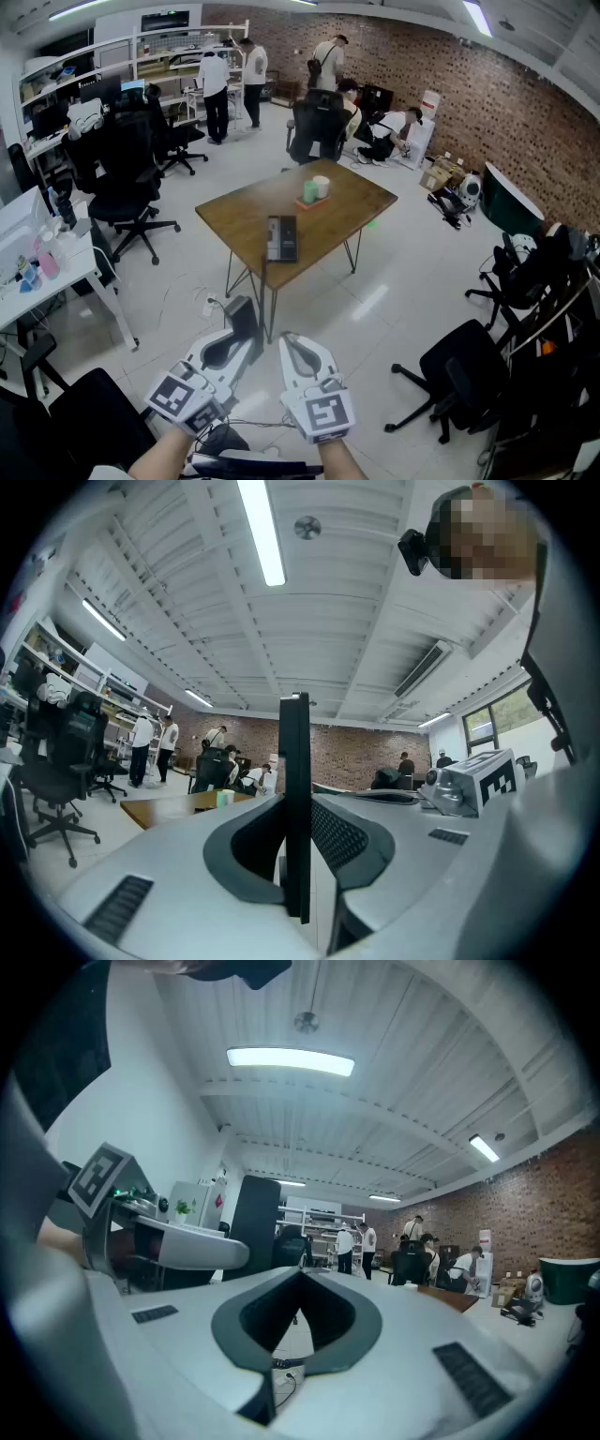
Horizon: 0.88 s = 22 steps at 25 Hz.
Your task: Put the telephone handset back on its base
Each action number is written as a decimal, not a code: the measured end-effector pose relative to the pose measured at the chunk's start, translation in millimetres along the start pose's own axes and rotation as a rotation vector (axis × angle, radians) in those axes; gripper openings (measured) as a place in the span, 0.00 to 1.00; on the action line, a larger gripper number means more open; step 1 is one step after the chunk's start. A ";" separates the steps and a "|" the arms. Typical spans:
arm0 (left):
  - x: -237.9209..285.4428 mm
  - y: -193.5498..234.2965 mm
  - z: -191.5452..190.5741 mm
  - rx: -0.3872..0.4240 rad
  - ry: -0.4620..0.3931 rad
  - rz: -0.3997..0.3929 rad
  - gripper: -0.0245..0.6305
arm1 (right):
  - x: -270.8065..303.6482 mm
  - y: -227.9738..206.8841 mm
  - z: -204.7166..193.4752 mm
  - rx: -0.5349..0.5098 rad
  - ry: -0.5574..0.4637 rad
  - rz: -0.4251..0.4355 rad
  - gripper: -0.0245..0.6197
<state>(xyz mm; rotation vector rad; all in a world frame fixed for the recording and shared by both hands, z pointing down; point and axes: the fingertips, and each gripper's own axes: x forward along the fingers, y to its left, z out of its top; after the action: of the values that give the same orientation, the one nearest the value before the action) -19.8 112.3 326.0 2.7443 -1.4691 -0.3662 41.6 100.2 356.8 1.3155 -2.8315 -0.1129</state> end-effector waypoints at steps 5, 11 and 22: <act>-1.1 -13.3 -3.2 -0.014 0.035 -0.017 0.15 | -7.1 -1.7 -2.8 -0.056 0.005 0.015 0.04; -0.4 -11.1 -2.0 -0.012 0.017 -0.010 0.15 | -7.8 -0.9 -4.7 -0.045 0.008 0.012 0.04; 10.5 -1.2 -8.8 -0.020 0.023 -0.016 0.15 | 5.9 -13.4 -3.3 -0.034 0.018 -0.002 0.04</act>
<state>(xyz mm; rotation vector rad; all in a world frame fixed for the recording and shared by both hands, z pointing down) -11.4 103.5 332.3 2.7370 -1.4308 -0.3460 48.2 86.8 359.1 1.3057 -2.8009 -0.1478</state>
